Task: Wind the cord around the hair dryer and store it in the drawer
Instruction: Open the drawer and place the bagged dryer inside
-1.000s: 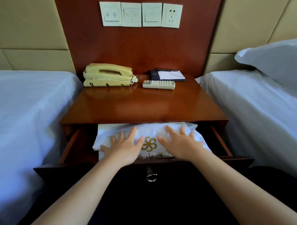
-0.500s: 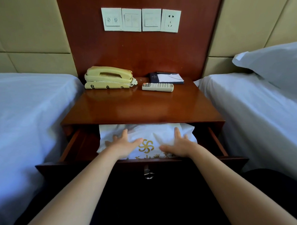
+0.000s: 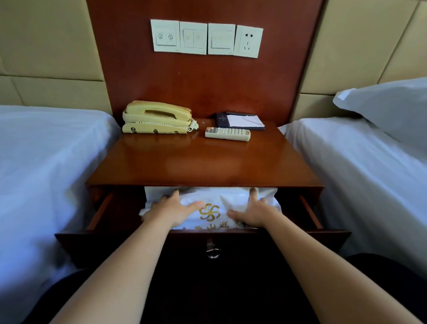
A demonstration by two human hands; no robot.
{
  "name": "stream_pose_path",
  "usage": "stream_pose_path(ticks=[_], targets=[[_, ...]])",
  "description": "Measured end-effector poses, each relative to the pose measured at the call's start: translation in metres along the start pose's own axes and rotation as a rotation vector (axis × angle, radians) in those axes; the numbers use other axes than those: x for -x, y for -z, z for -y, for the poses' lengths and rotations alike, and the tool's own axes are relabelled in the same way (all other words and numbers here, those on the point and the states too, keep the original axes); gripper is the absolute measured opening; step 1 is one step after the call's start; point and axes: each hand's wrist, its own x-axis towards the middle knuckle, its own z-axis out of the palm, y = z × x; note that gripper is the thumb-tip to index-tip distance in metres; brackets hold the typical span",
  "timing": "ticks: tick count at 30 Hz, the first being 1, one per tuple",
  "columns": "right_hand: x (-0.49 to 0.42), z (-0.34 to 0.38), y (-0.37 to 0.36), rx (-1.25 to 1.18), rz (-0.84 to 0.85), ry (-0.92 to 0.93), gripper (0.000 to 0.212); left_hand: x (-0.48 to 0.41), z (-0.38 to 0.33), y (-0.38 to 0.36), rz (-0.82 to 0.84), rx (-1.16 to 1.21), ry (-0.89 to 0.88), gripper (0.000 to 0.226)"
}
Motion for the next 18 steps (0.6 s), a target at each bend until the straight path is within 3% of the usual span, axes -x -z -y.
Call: stream_pose_path(ticks=[4,7,10,13,16,18], targets=[[0.01,0.002,0.006,0.028,-0.054,0.024,0.111,0.015,-0.009,0.005,-0.071,-0.141,0.047,0.105],[0.029,-0.002,0.01,0.103,-0.12,0.067,0.08,0.033,-0.008,0.009,-0.168,-0.274,0.008,0.077],[0.052,-0.01,0.011,0.167,-0.21,0.138,0.049,0.05,0.004,0.009,-0.345,-0.346,-0.084,0.05],[0.068,-0.021,0.007,0.277,-0.367,0.34,0.043,0.065,0.015,0.003,-0.48,-0.253,-0.326,0.054],[0.073,-0.02,0.004,0.234,-0.292,0.603,0.052,0.073,0.011,0.002,-0.262,-0.117,-0.596,0.05],[0.071,-0.013,0.0,0.185,-0.137,0.672,0.058,0.07,0.004,-0.004,-0.103,-0.157,-0.619,0.05]])
